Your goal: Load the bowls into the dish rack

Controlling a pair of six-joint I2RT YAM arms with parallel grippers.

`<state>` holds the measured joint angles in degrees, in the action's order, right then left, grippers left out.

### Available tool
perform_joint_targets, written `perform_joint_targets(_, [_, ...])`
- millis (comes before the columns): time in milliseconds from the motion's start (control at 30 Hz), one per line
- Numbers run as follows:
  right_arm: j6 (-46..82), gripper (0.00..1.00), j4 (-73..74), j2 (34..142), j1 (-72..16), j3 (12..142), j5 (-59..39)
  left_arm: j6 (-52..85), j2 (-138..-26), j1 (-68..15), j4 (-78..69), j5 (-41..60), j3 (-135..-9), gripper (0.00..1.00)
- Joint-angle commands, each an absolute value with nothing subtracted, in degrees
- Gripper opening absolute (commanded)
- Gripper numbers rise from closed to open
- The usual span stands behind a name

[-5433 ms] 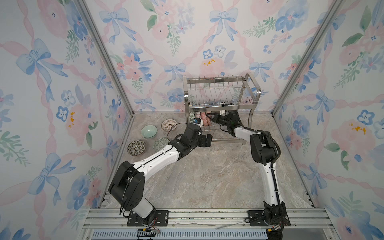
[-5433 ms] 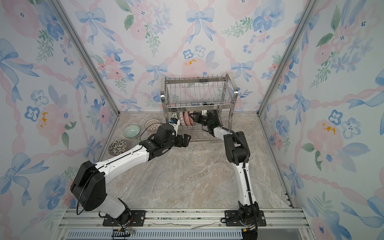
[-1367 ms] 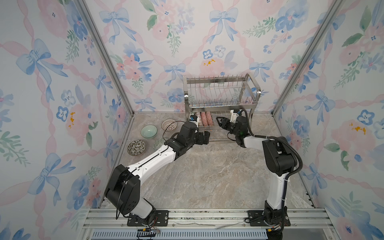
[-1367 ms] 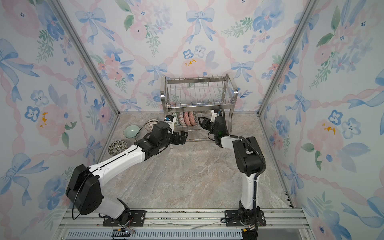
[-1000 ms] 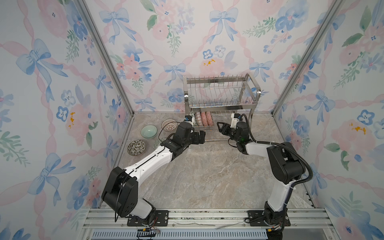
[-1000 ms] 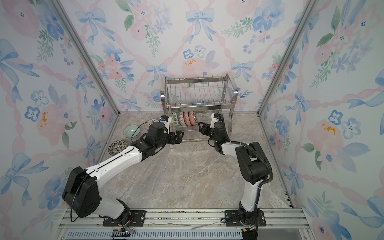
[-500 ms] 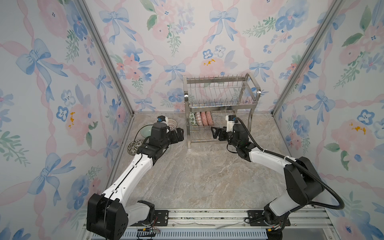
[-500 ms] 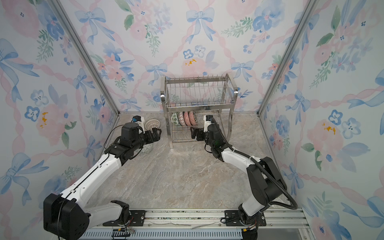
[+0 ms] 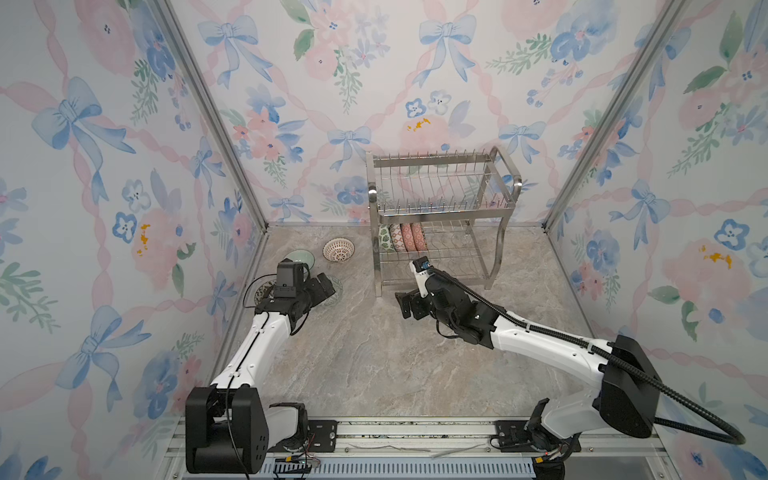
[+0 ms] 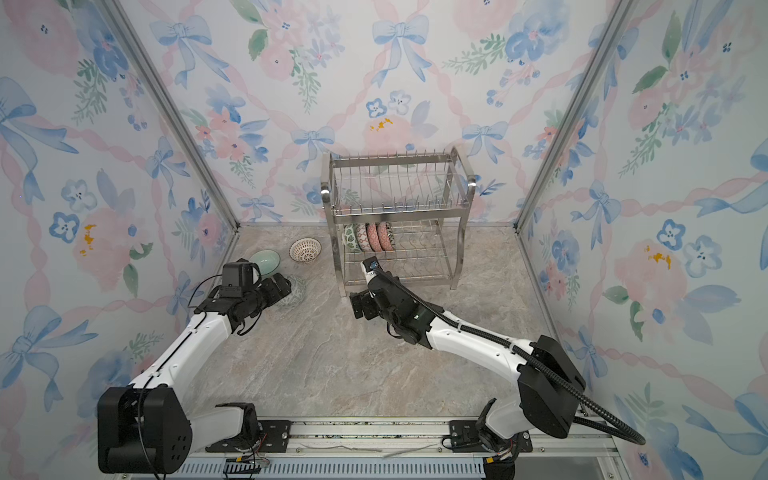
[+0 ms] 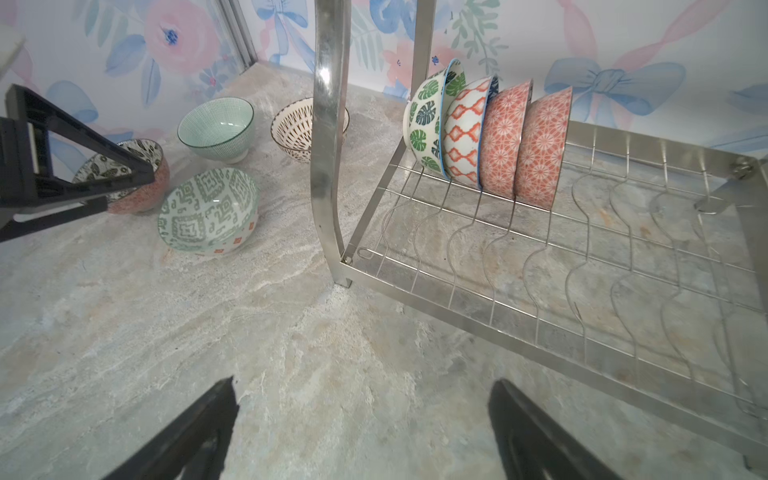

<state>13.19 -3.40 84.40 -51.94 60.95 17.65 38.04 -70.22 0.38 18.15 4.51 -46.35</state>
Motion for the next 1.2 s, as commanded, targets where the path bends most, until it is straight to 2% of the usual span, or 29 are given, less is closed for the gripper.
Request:
perform_joint_targets(0, [10.2, 0.97, -9.7, 86.1, -53.4, 63.9, 22.2, 40.1, -69.8, 3.0, 19.4, 3.1, -44.4, 0.98])
perform_joint_targets(200, [9.4, 0.97, -9.7, 88.2, -53.7, 64.6, 20.0, 39.1, -75.3, 5.2, 19.3, 6.2, -45.7, 0.97])
perform_joint_targets(267, [8.6, 0.97, -10.6, 89.4, -53.6, 65.7, 18.9, 39.3, -77.0, 5.3, 19.3, 8.3, -46.6, 0.93])
perform_joint_targets(567, [6.8, 0.97, -15.6, 91.3, -49.8, 71.0, 9.4, 41.2, -79.7, 5.3, 16.3, 6.0, -47.0, 0.8])
perform_joint_targets(667, [6.3, 0.96, -17.5, 91.3, -48.3, 72.8, 8.1, 41.3, -80.7, 5.3, 16.2, 5.3, -47.3, 0.7])
perform_joint_targets(1000, [5.9, 0.96, -19.5, 90.2, -44.6, 75.4, 4.8, 41.6, -84.3, 5.3, 15.3, 2.6, -48.7, 0.48])
perform_joint_targets(1033, [6.0, 0.96, -19.6, 90.3, -44.5, 75.4, 4.5, 41.8, -84.9, 5.3, 14.9, 2.8, -48.8, 0.43])
perform_joint_targets(1100, [6.2, 0.97, -19.6, 90.7, -44.3, 75.5, 4.1, 42.5, -85.9, 5.3, 14.2, 3.2, -48.9, 0.39])
perform_joint_targets(1167, [6.0, 0.97, -19.6, 91.0, -44.2, 75.4, 3.7, 42.6, -86.5, 5.1, 13.9, 3.7, -49.2, 0.28])
